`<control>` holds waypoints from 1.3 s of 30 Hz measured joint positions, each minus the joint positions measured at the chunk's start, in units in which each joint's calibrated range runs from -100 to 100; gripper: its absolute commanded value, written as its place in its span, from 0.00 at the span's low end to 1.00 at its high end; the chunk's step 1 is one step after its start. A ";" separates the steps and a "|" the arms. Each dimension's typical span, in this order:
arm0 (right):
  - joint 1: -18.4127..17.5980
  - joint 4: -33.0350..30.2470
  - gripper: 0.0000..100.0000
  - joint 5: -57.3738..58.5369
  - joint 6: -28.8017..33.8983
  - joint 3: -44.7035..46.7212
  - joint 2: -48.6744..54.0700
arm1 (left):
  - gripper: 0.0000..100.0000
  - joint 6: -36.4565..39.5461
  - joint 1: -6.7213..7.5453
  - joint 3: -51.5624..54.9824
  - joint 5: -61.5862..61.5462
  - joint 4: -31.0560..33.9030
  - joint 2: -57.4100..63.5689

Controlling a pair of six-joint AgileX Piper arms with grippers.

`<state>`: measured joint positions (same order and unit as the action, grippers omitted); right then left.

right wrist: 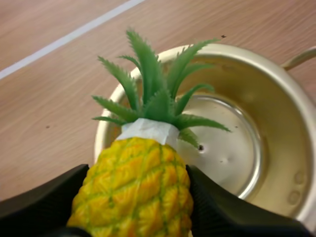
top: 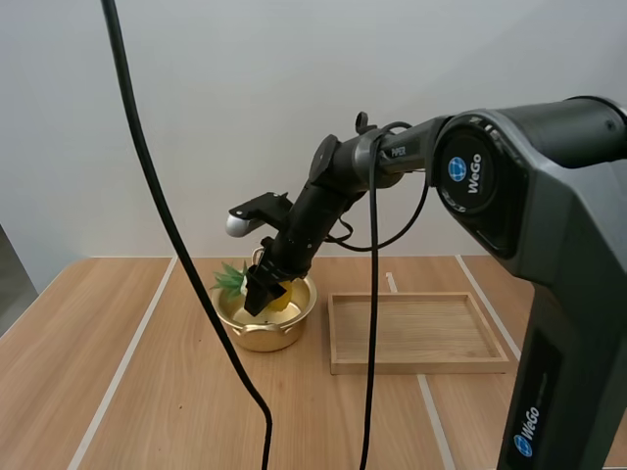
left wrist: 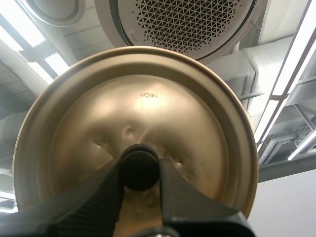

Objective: Open the pot, put the pineapple inside, and close it

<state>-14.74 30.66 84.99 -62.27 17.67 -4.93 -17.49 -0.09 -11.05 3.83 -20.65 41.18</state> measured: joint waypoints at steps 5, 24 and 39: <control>0.00 -2.64 0.00 -7.85 0.49 0.00 -3.33 | 0.00 0.00 0.00 0.00 -0.54 0.00 0.00; -0.13 -7.53 1.00 -7.43 6.60 -1.78 -8.54 | 0.00 0.00 0.00 0.00 -5.86 0.00 0.00; -0.04 -7.54 1.00 -9.32 5.58 -2.29 5.62 | 0.00 0.00 0.00 0.00 -8.48 0.00 0.04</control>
<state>-14.79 23.11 75.67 -56.69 15.38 0.68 -17.49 -0.09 -11.05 -4.65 -20.65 41.22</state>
